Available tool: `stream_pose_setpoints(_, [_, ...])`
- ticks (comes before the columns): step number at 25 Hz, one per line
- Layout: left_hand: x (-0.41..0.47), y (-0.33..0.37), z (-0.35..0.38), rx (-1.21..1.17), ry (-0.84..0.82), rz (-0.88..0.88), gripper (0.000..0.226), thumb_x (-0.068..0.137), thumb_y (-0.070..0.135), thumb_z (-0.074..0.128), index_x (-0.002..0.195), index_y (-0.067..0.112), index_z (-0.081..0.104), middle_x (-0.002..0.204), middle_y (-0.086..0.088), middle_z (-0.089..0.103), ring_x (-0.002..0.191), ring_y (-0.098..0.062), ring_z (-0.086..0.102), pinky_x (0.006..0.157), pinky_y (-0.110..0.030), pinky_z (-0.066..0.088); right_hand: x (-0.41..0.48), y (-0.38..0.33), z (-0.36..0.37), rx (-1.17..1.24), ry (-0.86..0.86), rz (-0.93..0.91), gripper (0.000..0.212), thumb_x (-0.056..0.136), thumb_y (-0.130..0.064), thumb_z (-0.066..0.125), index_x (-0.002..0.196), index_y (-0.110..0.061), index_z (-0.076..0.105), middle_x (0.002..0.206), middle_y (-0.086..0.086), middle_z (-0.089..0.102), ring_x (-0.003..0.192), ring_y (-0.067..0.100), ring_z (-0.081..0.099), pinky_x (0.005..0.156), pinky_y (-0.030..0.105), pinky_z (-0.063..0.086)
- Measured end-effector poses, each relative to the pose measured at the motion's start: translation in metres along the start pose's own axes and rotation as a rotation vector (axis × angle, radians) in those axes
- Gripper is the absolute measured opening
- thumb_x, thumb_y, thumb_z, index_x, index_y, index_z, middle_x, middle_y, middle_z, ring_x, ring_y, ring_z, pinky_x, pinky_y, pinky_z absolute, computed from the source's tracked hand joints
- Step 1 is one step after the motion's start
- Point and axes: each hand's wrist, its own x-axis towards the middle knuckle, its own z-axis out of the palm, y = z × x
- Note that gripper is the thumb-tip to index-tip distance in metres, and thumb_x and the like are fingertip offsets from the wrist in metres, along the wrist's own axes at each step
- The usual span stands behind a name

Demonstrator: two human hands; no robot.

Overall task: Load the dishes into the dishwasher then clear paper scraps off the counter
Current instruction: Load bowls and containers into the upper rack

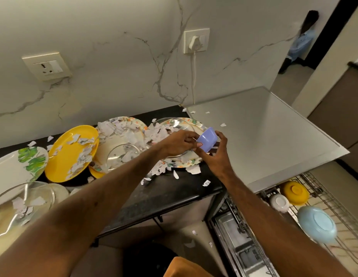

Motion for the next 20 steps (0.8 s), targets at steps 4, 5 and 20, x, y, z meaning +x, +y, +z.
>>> stream_pose_setpoints(4, [0.033,0.047,0.051,-0.2,-0.122,0.056,0.018,0.1,0.028,0.068,0.112,0.016,0.068,0.1,-0.002,0.076,0.088,-0.009,0.07,0.087,-0.023,0.052,-0.02,0.033,-0.059,0.056,0.128,-0.05,0.073,0.085,-0.017,0.086,0.141,-0.03,0.041,0.139,-0.03,0.055,0.132,0.013,0.058,0.112,0.046,0.049])
stream_pose_setpoints(5, [0.043,0.059,0.066,-0.287,-0.169,0.069,0.008,0.1,0.023,0.068,0.104,0.016,0.067,0.09,0.0,0.075,0.081,-0.008,0.069,0.081,-0.022,0.054,-0.026,0.034,-0.077,0.058,0.159,-0.033,0.074,0.083,-0.025,0.087,0.141,-0.032,0.041,0.135,-0.039,0.055,0.13,0.003,0.057,0.111,0.036,0.05])
stream_pose_setpoints(20, [0.178,0.181,0.297,0.741,-0.549,0.295,0.063,0.099,0.015,0.057,0.158,0.022,0.035,0.159,-0.014,0.035,0.143,-0.036,0.04,0.114,-0.044,0.038,-0.138,0.191,-0.327,-0.202,0.482,0.473,0.107,0.072,-0.07,0.083,0.157,-0.033,0.03,0.153,-0.004,0.05,0.133,0.023,0.055,0.102,0.05,0.052])
